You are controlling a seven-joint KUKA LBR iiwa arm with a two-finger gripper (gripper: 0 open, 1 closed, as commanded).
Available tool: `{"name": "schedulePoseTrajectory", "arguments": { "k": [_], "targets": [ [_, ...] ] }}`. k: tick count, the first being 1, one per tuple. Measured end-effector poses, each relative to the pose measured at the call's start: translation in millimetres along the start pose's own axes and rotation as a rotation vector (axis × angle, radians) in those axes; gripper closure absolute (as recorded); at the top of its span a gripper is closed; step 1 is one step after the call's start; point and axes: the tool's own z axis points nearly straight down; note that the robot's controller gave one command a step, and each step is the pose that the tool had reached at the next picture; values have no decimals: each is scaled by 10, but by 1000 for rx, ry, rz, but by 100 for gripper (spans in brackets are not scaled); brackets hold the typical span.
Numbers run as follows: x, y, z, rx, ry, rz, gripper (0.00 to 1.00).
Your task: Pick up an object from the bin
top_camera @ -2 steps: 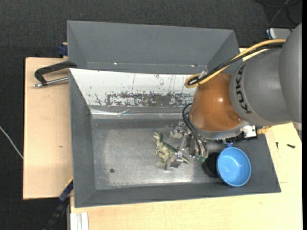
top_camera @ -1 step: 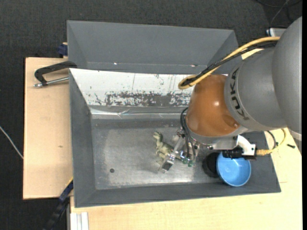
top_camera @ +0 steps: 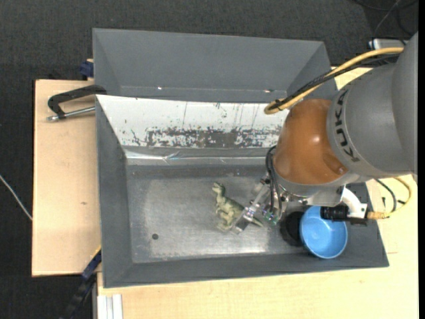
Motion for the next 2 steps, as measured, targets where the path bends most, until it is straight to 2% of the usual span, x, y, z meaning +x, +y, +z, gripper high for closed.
{"name": "schedulePoseTrajectory", "arguments": {
  "k": [1,2],
  "targets": [
    [188,155,331,2,3,395,0],
    [188,162,324,1,3,394,0]
  ]
}}
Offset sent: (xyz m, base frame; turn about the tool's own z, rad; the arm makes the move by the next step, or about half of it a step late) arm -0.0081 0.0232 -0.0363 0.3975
